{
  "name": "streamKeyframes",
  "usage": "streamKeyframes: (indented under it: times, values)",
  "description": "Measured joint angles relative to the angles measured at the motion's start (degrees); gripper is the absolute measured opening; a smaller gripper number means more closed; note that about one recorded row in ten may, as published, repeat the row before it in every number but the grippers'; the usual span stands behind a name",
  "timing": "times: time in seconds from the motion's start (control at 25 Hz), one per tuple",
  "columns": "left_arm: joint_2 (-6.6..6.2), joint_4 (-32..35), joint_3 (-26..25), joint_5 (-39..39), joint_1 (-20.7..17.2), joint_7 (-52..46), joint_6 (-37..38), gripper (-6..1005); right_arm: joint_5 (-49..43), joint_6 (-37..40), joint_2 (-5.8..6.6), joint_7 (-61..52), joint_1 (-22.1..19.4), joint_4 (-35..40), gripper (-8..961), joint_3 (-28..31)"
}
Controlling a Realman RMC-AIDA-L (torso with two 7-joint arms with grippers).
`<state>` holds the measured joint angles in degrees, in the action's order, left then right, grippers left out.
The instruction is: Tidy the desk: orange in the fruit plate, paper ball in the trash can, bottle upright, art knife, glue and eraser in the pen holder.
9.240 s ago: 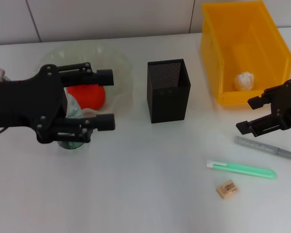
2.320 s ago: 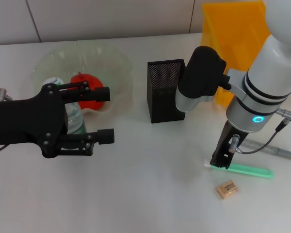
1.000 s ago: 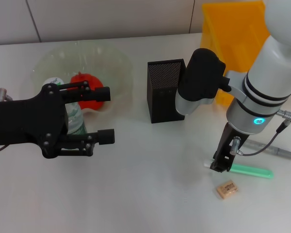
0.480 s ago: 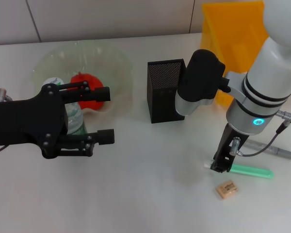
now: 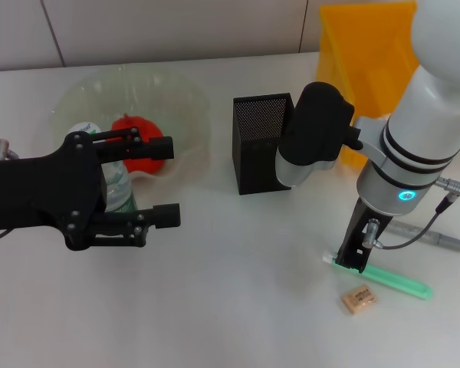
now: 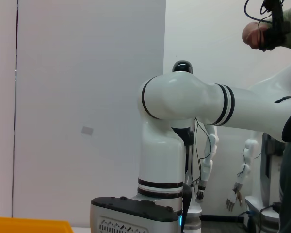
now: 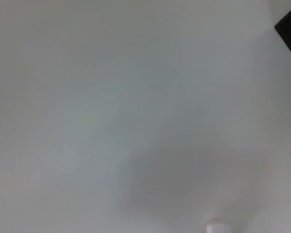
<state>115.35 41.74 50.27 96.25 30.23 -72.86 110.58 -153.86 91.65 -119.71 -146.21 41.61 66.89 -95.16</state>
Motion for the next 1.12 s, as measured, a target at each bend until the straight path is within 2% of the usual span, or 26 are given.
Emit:
streamKeyframes:
  times: [0.24, 0.56, 0.88, 1.12]
  values:
    - [-0.12, 0.0, -0.1, 0.0, -0.1, 0.0, 0.0, 787, 0.0, -0.2, 0.00, -0.3, 0.1, 0.0, 40, 0.0]
    - [-0.13, 0.0, -0.2, 0.0, -0.1, 0.4, 0.0, 787, 0.0, 0.0, 0.17, -0.9, -0.2, 2.3, 45, 0.6]
    - [-0.13, 0.0, -0.4, 0.0, -0.2, 0.6, 0.0, 787, -0.3, 2.6, 0.38, -1.8, -2.2, 10.7, 51, 3.4]
    - [-0.09, 0.0, -0.7, 0.0, -0.3, 0.7, 0.1, 787, -2.8, 5.4, 0.37, -2.0, -4.8, 21.4, 55, 7.1]
